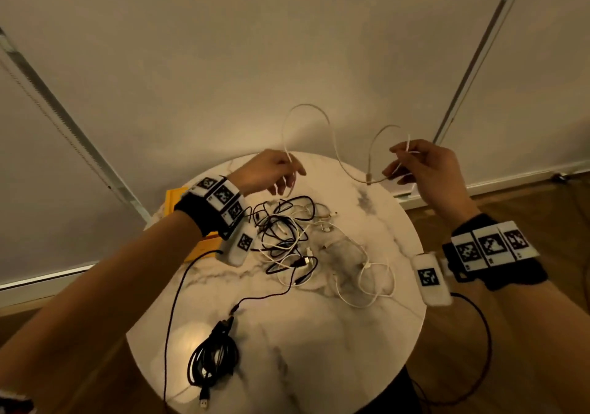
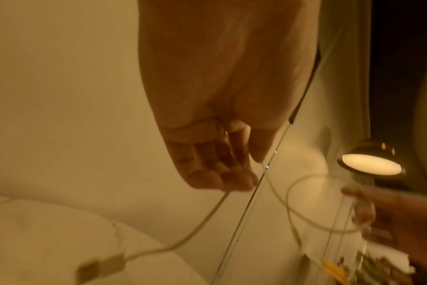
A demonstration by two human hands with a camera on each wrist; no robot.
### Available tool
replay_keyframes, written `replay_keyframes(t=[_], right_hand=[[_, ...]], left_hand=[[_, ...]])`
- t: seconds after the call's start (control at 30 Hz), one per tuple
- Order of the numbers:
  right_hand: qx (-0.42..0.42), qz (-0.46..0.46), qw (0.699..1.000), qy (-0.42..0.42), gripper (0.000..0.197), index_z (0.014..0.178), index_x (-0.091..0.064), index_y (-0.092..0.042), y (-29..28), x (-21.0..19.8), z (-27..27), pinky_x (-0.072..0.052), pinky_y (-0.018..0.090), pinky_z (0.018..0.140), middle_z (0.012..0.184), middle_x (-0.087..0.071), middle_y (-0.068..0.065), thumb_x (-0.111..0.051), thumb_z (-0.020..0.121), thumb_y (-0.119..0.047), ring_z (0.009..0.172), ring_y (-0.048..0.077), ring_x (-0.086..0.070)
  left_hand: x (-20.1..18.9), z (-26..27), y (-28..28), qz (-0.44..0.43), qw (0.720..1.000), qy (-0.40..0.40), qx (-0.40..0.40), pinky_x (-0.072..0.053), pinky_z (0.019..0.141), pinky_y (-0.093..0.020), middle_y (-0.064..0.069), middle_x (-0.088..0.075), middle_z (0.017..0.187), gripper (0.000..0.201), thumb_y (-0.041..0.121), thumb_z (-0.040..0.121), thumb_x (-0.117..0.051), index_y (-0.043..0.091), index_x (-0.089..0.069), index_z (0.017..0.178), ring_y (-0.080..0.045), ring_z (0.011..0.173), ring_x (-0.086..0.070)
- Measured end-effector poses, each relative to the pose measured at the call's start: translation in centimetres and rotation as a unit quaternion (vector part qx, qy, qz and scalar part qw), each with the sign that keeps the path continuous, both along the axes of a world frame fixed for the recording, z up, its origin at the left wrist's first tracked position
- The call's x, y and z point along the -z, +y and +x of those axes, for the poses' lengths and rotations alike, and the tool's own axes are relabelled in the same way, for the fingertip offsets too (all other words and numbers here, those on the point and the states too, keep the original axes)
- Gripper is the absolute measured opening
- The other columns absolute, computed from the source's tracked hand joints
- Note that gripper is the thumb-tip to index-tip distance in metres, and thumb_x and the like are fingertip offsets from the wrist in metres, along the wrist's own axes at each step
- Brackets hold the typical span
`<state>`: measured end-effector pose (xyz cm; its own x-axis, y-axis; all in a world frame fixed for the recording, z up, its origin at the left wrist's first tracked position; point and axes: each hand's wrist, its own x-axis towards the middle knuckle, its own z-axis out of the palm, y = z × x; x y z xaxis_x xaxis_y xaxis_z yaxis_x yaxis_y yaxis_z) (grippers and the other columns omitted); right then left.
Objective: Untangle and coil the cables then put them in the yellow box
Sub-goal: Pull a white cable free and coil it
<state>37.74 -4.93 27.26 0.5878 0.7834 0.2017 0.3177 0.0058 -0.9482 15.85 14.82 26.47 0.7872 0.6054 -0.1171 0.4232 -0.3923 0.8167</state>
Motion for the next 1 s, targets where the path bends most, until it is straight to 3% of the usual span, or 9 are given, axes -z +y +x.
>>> replay_keyframes(t=[0.17,0.27,0.4,0.5,0.6,0.67,0.73,0.83,1.0], right_hand=[[0.011,0.061,0.998,-0.016,0.023,0.110,-0.067,-0.007,0.0,-2.2,0.5,-0.051,0.031,0.064,0.063,-0.057,0.004,-0.047,0.101,-0.015,0.060,0.018,-0.056],[-0.050,0.057,0.997,-0.025,0.024,0.108,-0.067,-0.004,-0.1,-4.1,-0.4,-0.049,0.034,0.064,0.056,-0.046,-0.005,-0.048,0.101,-0.016,0.056,0.016,-0.046],[-0.140,0.037,0.989,-0.007,0.025,0.106,-0.067,-0.003,0.1,-6.6,-2.9,-0.042,0.029,0.051,0.061,-0.033,0.004,-0.046,0.101,-0.016,0.055,0.019,-0.033],[-0.214,0.010,0.977,-0.002,0.026,0.105,-0.067,-0.004,0.3,-7.6,-5.2,-0.021,0.034,0.049,0.067,-0.020,0.013,-0.044,0.102,-0.017,0.058,0.026,-0.019],[-0.260,-0.004,0.966,0.004,0.027,0.105,-0.068,-0.008,0.4,-8.1,-6.5,-0.017,0.035,0.050,0.068,-0.019,0.013,-0.043,0.102,-0.018,0.058,0.026,-0.016],[-0.255,-0.004,0.967,0.007,0.027,0.104,-0.068,-0.009,0.5,-7.9,-6.6,-0.018,0.032,0.048,0.065,-0.021,0.009,-0.043,0.102,-0.019,0.057,0.025,-0.016],[-0.228,-0.001,0.973,0.013,0.027,0.102,-0.069,-0.010,0.9,-7.2,-6.1,-0.018,0.029,0.047,0.062,-0.025,0.004,-0.044,0.102,-0.020,0.056,0.022,-0.017],[-0.191,-0.014,0.981,0.026,0.026,0.100,-0.070,-0.010,1.6,-5.3,-5.2,-0.017,0.025,0.046,0.059,-0.026,0.000,-0.046,0.102,-0.022,0.054,0.019,-0.017],[-0.160,-0.056,0.985,0.016,0.024,0.095,-0.070,-0.010,3.2,-0.8,-6.0,-0.022,0.022,0.043,0.052,-0.034,-0.006,-0.049,0.100,-0.022,0.046,0.011,-0.024]], left_hand=[[2.2,-2.1,-1.9,-0.027,0.958,0.263,0.114,-0.054,0.063,-0.033,-0.004,-0.076,0.088,0.027,0.030,0.097,-0.052,0.010,-0.068,0.104,-0.018,0.071,-0.069],[1.2,-3.1,-2.9,0.024,0.940,0.304,0.153,-0.056,0.072,-0.032,-0.002,-0.076,0.087,0.030,0.033,0.096,-0.054,0.010,-0.073,0.098,-0.014,0.072,-0.072],[-2.5,-3.6,-4.0,0.115,0.993,0.014,0.020,-0.049,0.055,-0.019,-0.003,-0.075,0.082,0.015,0.018,0.093,-0.058,0.012,-0.072,0.093,-0.014,0.063,-0.069],[-4.3,-3.2,-4.7,0.071,0.973,-0.213,-0.052,-0.052,0.070,-0.021,-0.005,-0.069,0.108,0.029,0.013,0.089,-0.067,0.014,-0.060,0.117,-0.013,0.086,-0.066],[-4.0,-2.5,-6.7,-0.060,0.963,-0.264,0.008,-0.049,0.088,-0.025,-0.005,-0.065,0.115,0.026,0.011,0.095,-0.055,0.010,-0.055,0.121,-0.016,0.105,-0.062],[-3.4,-2.7,-8.0,-0.202,0.933,-0.297,0.031,-0.051,0.079,-0.031,-0.005,-0.069,0.085,0.023,0.020,0.100,-0.042,0.007,-0.061,0.102,-0.022,0.082,-0.066],[-2.7,-3.5,-9.2,-0.333,0.886,-0.323,0.025,-0.046,0.058,-0.029,0.003,-0.045,0.050,0.033,0.030,0.098,-0.039,0.008,-0.060,0.085,-0.013,0.046,-0.045],[-1.4,-4.4,-10.3,-0.453,0.823,-0.341,0.024,-0.025,0.040,-0.019,0.006,-0.015,0.050,0.035,0.035,0.099,-0.035,0.013,-0.055,0.081,-0.007,0.044,-0.015],[0.7,-5.3,-11.9,-0.528,0.773,-0.349,0.040,-0.016,0.039,-0.019,0.006,-0.022,0.050,0.026,0.031,0.097,-0.040,0.013,-0.058,0.090,-0.008,0.047,-0.012]])
